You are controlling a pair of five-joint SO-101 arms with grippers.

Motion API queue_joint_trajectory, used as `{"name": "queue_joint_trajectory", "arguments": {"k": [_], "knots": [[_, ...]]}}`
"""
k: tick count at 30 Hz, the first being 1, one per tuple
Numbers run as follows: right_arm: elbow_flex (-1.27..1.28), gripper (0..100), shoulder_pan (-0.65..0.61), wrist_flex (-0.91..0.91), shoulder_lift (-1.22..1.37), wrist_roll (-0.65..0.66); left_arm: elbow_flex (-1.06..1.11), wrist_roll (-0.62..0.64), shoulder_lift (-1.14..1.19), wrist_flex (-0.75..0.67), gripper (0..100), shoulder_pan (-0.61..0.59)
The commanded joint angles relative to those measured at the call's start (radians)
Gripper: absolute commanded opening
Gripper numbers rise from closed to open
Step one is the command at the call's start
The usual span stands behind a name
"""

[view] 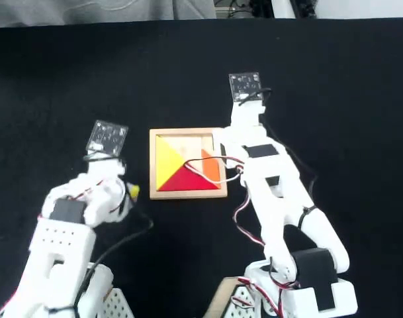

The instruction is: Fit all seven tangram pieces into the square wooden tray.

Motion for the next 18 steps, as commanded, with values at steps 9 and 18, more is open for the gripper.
{"name": "queue_joint_trajectory", "arguments": {"k": [9,18], "knots": [[0.039,1.5,0.058,-0.155,0.010,0.123,-0.223,0.255,0.482,-0.087,20,-0.010],[0.038,1.5,0.058,-0.157,0.018,0.147,-0.251,0.256,0.582,-0.087,20,-0.019]]}}
